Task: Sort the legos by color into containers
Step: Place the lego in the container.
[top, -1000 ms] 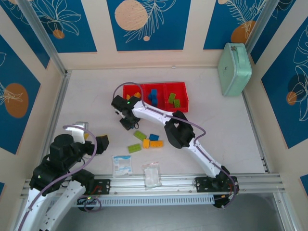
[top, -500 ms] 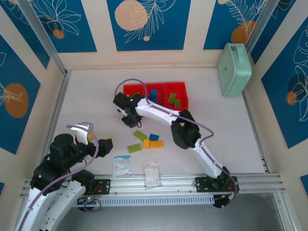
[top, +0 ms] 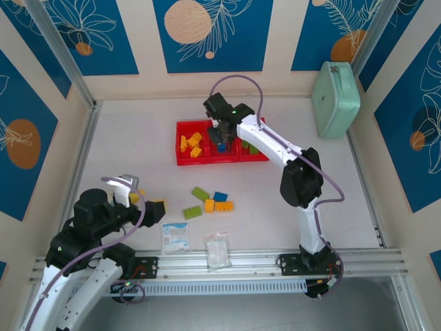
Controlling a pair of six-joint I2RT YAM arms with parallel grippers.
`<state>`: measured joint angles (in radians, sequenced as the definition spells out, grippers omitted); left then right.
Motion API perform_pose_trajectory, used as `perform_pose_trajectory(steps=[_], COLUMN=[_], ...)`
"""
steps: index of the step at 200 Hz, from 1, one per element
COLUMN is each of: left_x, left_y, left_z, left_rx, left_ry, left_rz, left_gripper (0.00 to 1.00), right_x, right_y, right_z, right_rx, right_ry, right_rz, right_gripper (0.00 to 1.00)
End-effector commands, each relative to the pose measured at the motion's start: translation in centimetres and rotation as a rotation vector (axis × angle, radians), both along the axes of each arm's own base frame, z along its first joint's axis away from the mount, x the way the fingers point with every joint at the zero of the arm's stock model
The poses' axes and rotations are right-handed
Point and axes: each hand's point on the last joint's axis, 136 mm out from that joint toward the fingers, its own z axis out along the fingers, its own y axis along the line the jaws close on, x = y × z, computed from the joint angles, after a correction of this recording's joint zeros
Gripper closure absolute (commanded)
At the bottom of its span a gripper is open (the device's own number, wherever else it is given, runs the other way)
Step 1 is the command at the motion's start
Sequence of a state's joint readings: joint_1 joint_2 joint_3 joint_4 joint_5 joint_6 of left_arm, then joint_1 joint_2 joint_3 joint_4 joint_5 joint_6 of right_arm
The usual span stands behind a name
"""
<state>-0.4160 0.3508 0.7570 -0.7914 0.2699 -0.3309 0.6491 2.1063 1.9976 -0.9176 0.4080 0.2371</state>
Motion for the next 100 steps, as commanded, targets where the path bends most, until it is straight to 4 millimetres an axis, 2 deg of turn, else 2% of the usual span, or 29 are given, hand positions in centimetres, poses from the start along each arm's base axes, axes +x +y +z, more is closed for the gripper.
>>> perform_pose_trajectory(steps=[1,22,48,59,100], left_x=[0.1,0.1,0.2,0.2,0.4], left_y=[-0.4,-0.4,-0.4,-0.3,-0.2], left_z=[0.2,0.2,0.2,0.2,0.0], left_rx=[-0.007,-0.005,-0.004,-0.003,0.005], left_ry=[-0.020,-0.020,-0.019,-0.019,-0.012], left_rz=[-0.026,-0.023,-0.021,-0.020,-0.006], left_gripper=[0.01,0.01,0.01,0.01,0.01], right_x=[0.7,1.2,1.4,1.4,1.1], right_y=[-0.1,-0.2,-0.2,-0.3,-0.7], right_z=[-2.2,-3.4,-4.5,-4.8,-3.9], right_rx=[-0.010,-0.020,-0.028,-0.035,-0.039], right_ry=[0.038,0.052,0.068,0.074,0.053], right_rz=[-0.021,-0.028,-0.037,-0.041,-0.061], right_gripper=[1.00,0.95,0.82,0.73,0.47])
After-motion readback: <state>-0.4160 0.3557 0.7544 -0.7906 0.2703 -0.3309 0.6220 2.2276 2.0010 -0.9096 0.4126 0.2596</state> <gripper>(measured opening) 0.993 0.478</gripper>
